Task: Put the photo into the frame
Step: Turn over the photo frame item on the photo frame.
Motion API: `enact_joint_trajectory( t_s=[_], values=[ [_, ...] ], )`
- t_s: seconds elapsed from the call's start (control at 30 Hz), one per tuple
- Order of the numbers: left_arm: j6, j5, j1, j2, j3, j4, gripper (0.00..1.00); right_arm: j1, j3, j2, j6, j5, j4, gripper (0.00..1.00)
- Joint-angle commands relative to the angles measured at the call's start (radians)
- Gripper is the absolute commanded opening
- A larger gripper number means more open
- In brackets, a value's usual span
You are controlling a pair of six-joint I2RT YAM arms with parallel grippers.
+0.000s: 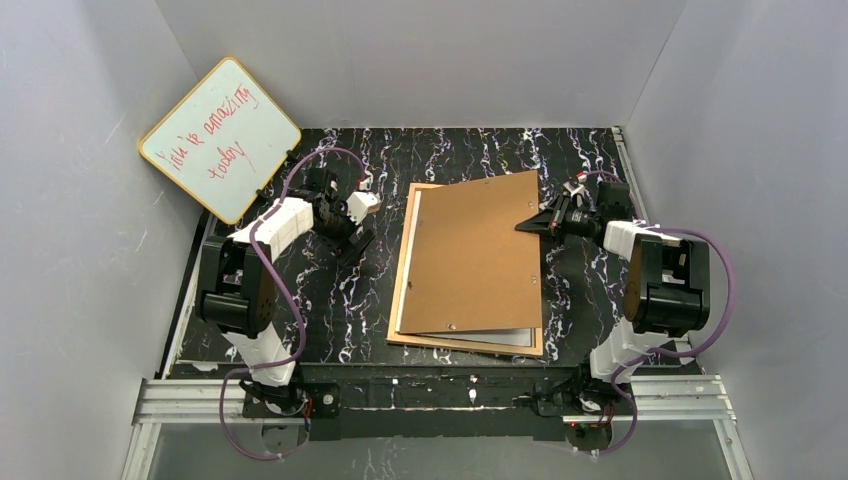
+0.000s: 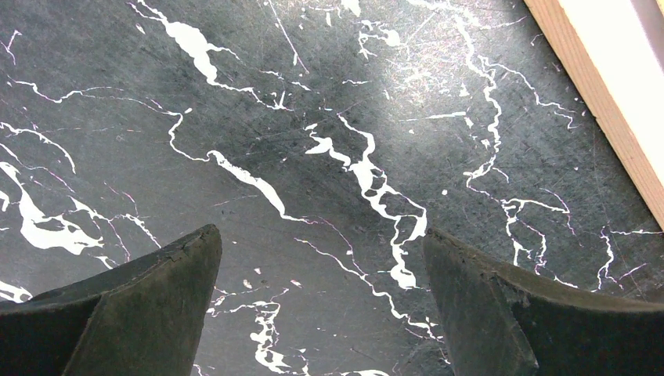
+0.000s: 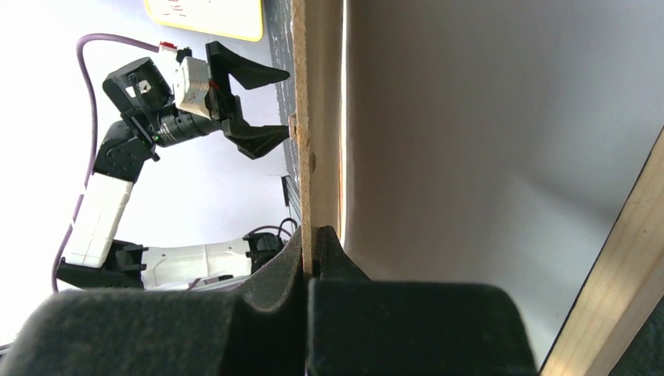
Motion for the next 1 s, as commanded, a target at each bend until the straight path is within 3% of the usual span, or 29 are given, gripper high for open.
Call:
enact_joint_trajectory(
  t_s=[0.0,0.63,0.97],
  values=[
    [0.013,0.008,-0.005,-0.041,-0.005,-0.039,0.98,-0.002,0.006,-0.016,0.050,-0.082,0.075,0.01],
    [0.024,-0.005,-0.005,-0.032,0.008,-0.063,0.98,0.014,0.001,0.002,0.052,-0.094,0.109,0.01],
    [0.025,-0.002,-0.005,-0.021,0.020,-0.071,0.98,0.023,0.003,0.009,-0.015,-0.074,0.009,0.01]
  ],
)
